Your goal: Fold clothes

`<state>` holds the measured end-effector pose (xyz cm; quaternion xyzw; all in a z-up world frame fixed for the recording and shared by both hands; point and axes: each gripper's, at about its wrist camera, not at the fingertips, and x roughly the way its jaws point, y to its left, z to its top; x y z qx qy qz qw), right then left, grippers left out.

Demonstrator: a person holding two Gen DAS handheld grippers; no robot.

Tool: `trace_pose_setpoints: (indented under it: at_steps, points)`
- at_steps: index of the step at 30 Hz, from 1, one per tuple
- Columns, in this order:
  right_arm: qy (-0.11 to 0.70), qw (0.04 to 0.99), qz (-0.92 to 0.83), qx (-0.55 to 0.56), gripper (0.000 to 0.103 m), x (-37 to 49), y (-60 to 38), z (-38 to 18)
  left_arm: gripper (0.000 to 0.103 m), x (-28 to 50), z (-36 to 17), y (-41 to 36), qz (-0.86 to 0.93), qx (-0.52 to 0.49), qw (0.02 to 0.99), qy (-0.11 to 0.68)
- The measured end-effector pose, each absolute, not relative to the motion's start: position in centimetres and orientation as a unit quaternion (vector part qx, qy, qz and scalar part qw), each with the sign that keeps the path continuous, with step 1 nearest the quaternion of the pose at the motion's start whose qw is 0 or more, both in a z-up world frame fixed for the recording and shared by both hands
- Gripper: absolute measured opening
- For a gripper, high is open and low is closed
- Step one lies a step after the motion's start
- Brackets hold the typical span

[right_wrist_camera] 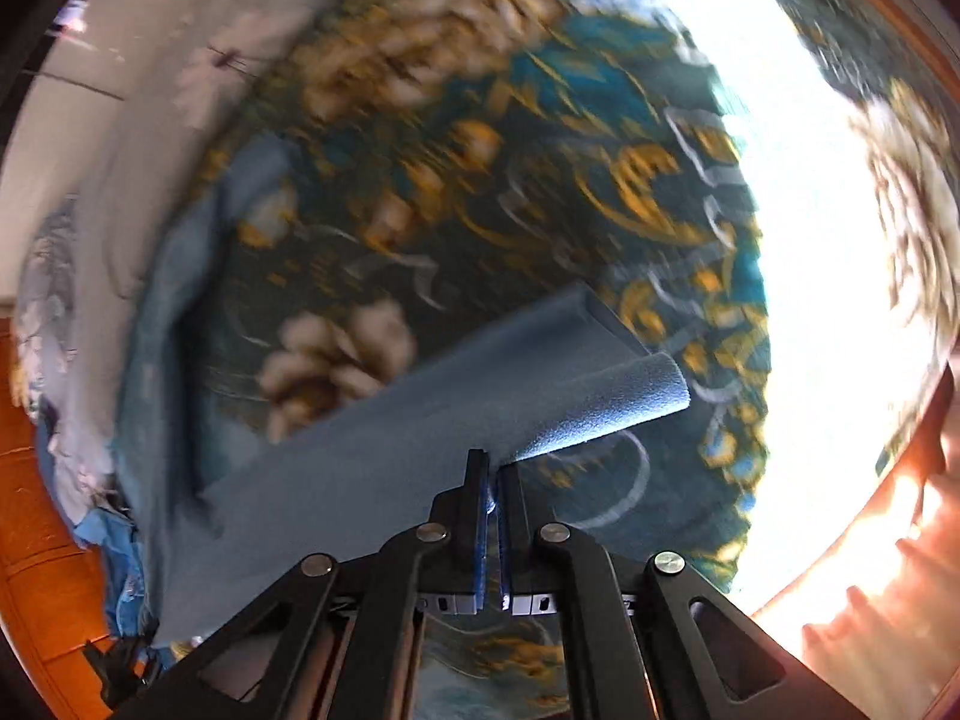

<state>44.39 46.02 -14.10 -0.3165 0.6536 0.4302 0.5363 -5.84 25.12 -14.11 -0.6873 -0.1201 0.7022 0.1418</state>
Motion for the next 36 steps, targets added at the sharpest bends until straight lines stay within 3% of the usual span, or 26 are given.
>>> trace_pose_setpoints:
  at_steps: [9,11,13,14,16,17,19,23,28,36]
  points:
    - [0.672,0.539,0.393,-0.322,0.006,45.0,44.2,-17.2,0.009,-5.0,-16.2,25.4,0.695,-0.702,0.129,-0.091]
    - [0.668,0.541,0.397,-0.322,0.006,45.2,44.4,-16.8,0.02,-5.2,-15.7,25.8,0.697,-0.699,0.141,-0.083]
    - [0.663,0.544,0.4,-0.324,0.011,45.2,44.5,-16.2,0.048,-5.3,-14.9,26.0,0.702,-0.692,0.152,-0.07]
    - [0.655,0.551,0.4,-0.327,0.015,45.3,44.5,-15.7,0.053,-5.2,-14.4,26.0,0.706,-0.688,0.157,-0.064]
    - [0.643,0.569,0.394,-0.329,0.037,45.8,44.4,-14.7,0.059,-5.1,-13.3,25.8,0.713,-0.678,0.168,-0.061]
    - [0.643,0.576,0.389,-0.322,0.041,46.2,44.2,-14.2,0.06,-5.0,-12.7,25.6,0.715,-0.675,0.174,-0.062]
    - [0.645,0.59,0.379,-0.306,0.043,47.2,43.8,-13.0,0.072,-4.8,-11.5,25.3,0.715,-0.671,0.187,-0.068]
    - [0.64,0.601,0.388,-0.28,0.047,47.9,43.8,-9.7,0.079,-5.2,-8.4,25.6,0.729,-0.644,0.222,-0.068]
    - [0.628,0.6,0.429,-0.25,0.062,47.2,46.2,-5.9,0.085,-6.2,-3.5,27.6,0.76,-0.583,0.283,-0.056]
    - [0.614,0.576,0.491,-0.225,0.074,43.3,53.6,-3.1,0.086,-7.1,2.8,32.1,0.79,-0.51,0.341,-0.002]
